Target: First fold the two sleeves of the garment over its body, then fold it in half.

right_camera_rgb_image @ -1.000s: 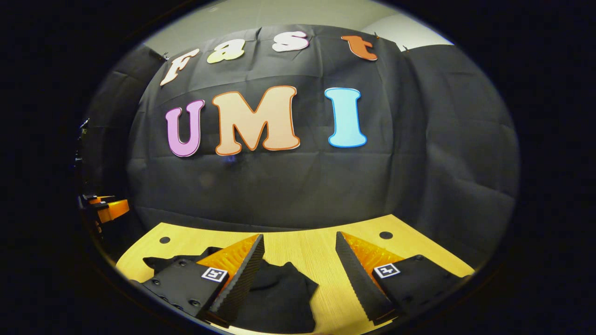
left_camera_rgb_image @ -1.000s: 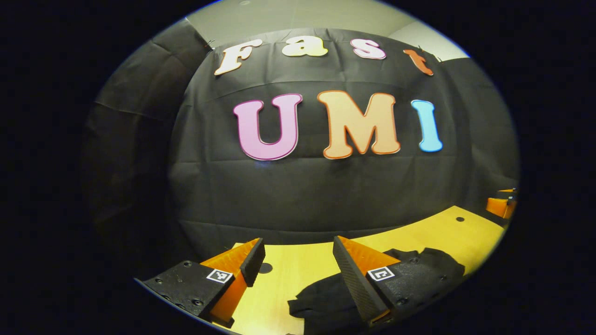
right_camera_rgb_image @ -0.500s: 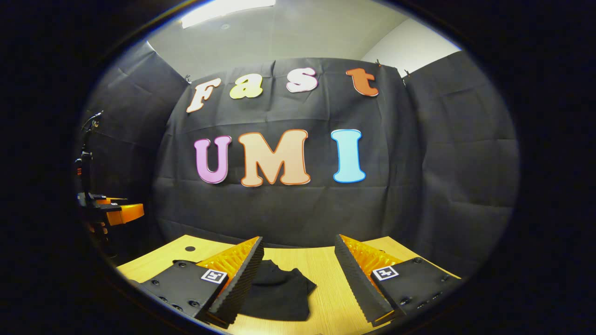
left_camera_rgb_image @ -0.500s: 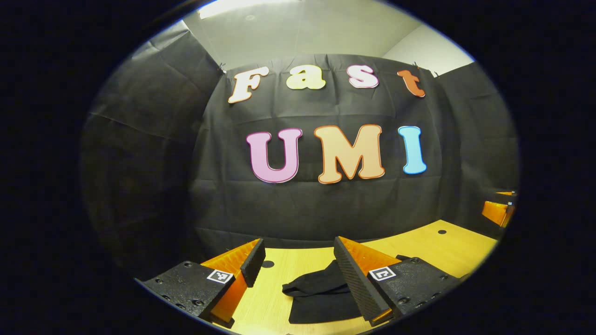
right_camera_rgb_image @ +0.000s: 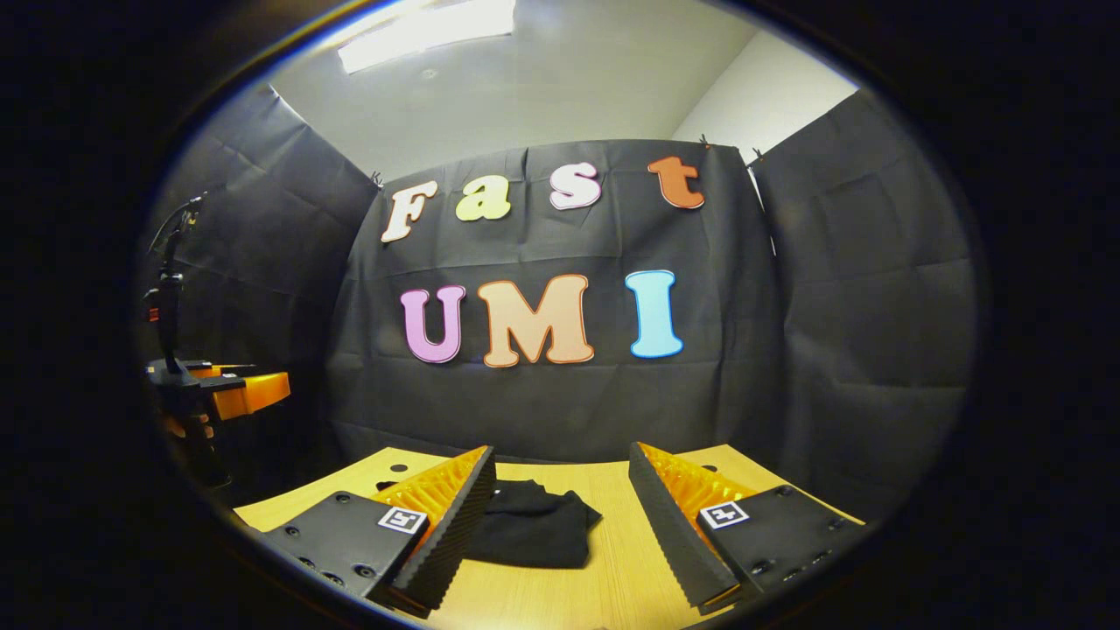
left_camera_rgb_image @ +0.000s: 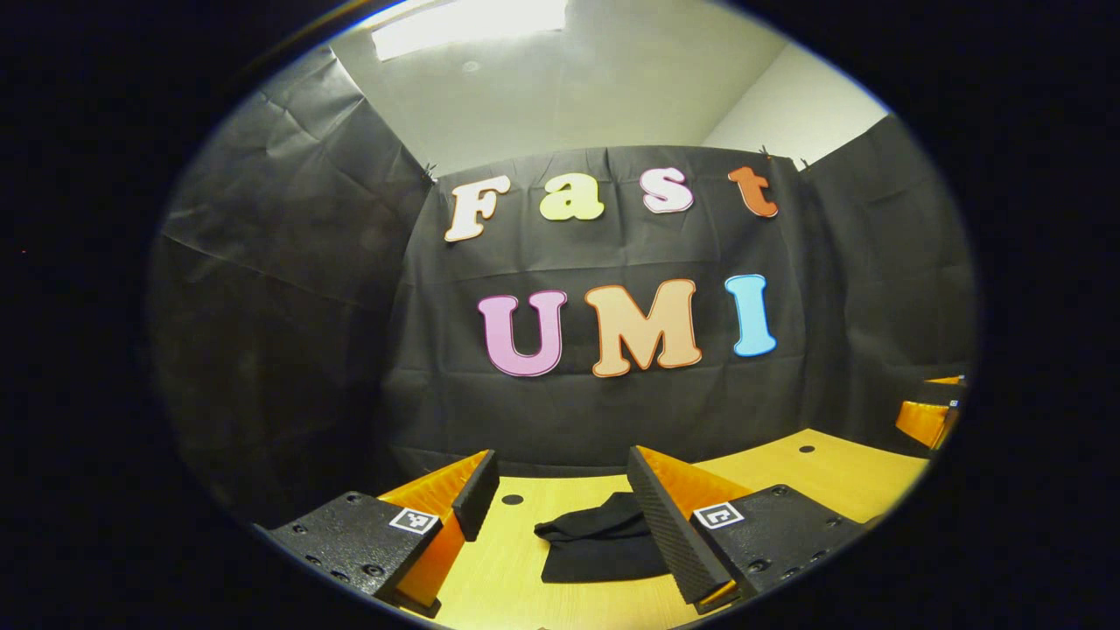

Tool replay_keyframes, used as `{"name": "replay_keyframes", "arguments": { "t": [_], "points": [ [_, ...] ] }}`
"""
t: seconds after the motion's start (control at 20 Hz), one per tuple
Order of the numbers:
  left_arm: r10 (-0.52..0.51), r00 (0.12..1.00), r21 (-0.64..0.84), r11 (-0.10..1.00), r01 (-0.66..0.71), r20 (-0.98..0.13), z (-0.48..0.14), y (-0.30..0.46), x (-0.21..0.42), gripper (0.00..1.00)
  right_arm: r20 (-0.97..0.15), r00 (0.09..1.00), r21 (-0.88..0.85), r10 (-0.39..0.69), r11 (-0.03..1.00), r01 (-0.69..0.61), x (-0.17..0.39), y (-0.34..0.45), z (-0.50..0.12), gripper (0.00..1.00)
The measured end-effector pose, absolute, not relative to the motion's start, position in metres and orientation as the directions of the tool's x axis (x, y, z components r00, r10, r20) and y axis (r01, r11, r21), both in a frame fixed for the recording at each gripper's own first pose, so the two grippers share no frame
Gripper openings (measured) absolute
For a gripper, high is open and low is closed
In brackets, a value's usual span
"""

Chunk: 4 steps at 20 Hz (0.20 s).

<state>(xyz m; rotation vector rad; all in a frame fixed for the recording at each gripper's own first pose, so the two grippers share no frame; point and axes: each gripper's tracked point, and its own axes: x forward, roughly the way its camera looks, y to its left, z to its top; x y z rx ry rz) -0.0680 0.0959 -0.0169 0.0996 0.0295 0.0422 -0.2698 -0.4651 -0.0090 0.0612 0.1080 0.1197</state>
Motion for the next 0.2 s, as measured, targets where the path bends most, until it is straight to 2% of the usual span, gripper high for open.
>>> {"name": "replay_keyframes", "arguments": {
  "t": [0.05,0.1,0.15,0.2],
  "points": [
    [0.046,0.999,0.099,0.994,-0.042,-0.029,-0.015,0.096,-0.074,0.94,-0.110,0.986,0.076,0.124,0.990,-0.116,-0.275,-0.465,-0.009,0.94],
    [0.041,0.999,0.098,0.994,-0.038,-0.028,-0.013,0.094,-0.078,0.94,-0.116,0.985,0.082,0.127,0.990,-0.118,-0.279,-0.464,-0.011,0.97],
    [0.037,0.999,0.099,0.995,-0.034,-0.032,-0.012,0.091,-0.080,0.90,-0.118,0.985,0.082,0.129,0.989,-0.120,-0.282,-0.464,-0.010,0.94],
    [0.025,0.999,0.099,0.995,-0.022,-0.031,-0.009,0.089,-0.081,0.94,-0.112,0.985,0.082,0.129,0.989,-0.120,-0.286,-0.466,-0.008,0.97]
  ]
}}
